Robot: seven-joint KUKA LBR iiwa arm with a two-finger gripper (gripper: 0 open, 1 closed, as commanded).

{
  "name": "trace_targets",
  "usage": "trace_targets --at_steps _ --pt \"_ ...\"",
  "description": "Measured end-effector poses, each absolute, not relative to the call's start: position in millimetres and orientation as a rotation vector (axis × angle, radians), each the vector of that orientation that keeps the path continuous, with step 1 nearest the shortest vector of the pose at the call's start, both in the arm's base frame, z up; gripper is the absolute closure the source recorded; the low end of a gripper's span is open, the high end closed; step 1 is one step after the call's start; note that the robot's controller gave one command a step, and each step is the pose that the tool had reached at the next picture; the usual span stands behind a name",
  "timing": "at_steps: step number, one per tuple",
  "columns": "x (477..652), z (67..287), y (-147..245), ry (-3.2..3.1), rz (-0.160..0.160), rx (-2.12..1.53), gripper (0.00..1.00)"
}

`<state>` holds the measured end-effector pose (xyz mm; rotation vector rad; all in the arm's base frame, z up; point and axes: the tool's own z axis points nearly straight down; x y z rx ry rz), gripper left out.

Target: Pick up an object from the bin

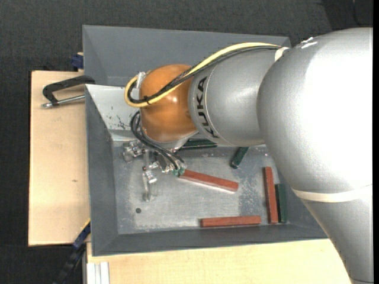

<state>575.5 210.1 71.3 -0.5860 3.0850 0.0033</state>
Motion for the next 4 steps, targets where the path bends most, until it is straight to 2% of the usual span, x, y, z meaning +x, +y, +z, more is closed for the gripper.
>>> trace_targets --at_steps 1,2,3,4 --pt "575.5 71.3 210.1 3.085 0.003 -0.586 0.0" --pt "582.5 96.1 156.5 3.073 0.005 -0.642 0.0" --pt "593.7 137.1 144.8 3.07 -0.006 -0.65 0.0" --pt "597.0 132.8 122.3 3.081 0.006 -0.584 0.0"
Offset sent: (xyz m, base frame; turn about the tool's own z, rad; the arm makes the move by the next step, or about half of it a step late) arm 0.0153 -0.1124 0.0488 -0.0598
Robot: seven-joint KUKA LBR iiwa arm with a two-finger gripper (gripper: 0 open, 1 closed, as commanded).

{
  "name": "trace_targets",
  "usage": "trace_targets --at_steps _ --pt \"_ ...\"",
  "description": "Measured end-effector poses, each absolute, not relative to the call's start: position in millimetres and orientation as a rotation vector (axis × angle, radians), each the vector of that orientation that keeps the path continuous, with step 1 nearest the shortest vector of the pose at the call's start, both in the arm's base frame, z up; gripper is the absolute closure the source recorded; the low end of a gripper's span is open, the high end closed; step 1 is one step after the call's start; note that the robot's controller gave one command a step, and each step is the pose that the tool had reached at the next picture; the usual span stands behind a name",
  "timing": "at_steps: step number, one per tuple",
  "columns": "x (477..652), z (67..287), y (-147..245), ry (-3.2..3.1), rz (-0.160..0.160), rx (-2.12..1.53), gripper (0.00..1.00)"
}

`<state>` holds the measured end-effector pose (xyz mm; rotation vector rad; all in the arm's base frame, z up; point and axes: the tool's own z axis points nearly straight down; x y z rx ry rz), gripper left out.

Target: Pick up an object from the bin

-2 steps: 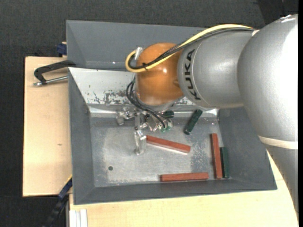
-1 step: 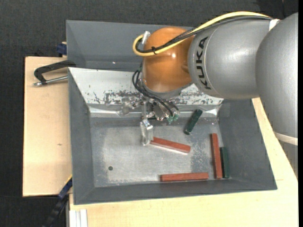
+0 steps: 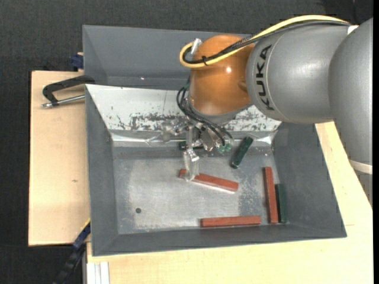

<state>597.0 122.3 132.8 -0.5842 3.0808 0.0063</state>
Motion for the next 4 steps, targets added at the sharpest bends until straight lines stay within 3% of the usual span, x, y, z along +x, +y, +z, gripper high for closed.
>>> trace_targets --at_steps 1,2,3,4 --pt "591.5 103.3 90.4 3.058 0.0 -0.7 0.0" --pt "596.4 91.2 75.1 2.922 0.002 -1.141 0.0" --pt "549.3 70.7 38.8 2.997 0.002 -0.935 1.0" --pt "549.3 70.7 38.8 2.997 0.002 -0.935 1.0"
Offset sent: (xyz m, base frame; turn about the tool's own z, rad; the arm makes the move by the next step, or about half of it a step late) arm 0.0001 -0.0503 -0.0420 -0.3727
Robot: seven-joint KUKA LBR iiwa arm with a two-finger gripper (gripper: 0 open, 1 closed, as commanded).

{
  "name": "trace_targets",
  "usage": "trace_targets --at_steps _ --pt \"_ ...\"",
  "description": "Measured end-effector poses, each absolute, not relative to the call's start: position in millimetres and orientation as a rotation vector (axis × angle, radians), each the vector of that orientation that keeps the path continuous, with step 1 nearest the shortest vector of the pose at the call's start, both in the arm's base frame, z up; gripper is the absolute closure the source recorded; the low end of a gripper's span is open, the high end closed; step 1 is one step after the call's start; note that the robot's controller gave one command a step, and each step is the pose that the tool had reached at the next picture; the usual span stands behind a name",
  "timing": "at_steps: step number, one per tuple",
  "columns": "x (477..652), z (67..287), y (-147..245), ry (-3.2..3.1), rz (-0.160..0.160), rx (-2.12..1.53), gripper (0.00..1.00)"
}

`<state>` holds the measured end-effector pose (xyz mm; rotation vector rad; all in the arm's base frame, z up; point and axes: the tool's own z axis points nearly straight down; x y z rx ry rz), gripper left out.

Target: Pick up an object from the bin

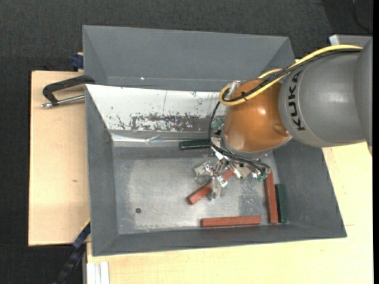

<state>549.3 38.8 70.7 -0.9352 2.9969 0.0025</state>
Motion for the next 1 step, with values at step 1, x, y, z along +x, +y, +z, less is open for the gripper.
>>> trace_targets --at_steps 1 --pt "568.8 200.6 32.1 2.953 0.001 -1.054 1.0"
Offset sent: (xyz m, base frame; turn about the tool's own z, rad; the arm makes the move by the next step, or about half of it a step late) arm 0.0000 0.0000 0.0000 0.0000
